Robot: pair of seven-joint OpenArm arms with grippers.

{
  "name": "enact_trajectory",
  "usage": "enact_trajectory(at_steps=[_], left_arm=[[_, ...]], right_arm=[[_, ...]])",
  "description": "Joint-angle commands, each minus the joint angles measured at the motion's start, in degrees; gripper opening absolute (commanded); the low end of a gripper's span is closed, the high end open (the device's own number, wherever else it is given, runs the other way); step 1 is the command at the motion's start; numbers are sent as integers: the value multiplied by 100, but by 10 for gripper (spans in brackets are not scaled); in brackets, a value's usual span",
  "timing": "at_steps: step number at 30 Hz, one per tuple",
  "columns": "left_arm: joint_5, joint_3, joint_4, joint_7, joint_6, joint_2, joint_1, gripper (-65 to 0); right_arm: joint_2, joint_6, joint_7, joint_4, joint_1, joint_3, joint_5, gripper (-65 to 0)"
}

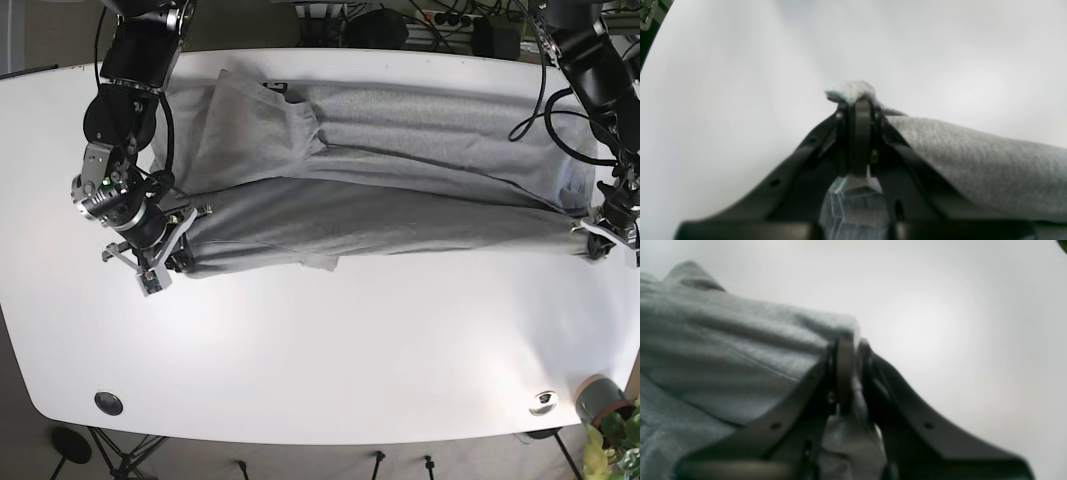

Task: Fold the T-shirt properly
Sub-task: 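Lift the hem with both grippers and fold it over toward the collar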

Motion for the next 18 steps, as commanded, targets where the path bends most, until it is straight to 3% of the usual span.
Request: enact_trajectory(at_steps=[1,8,18], left_arm=[[-66,-191,332,-4,20,-170,49,-650],[-66,-463,921,392,-463,-152,400,-650],[-40,-964,1097,673,-533,-73,972,-650]], right_arm=[[45,-1,47,479,-35,32,71,-626],[36,-1,-287,1393,-720,50,71,-626],[27,16,-269,1754,-1573,59,71,-626]])
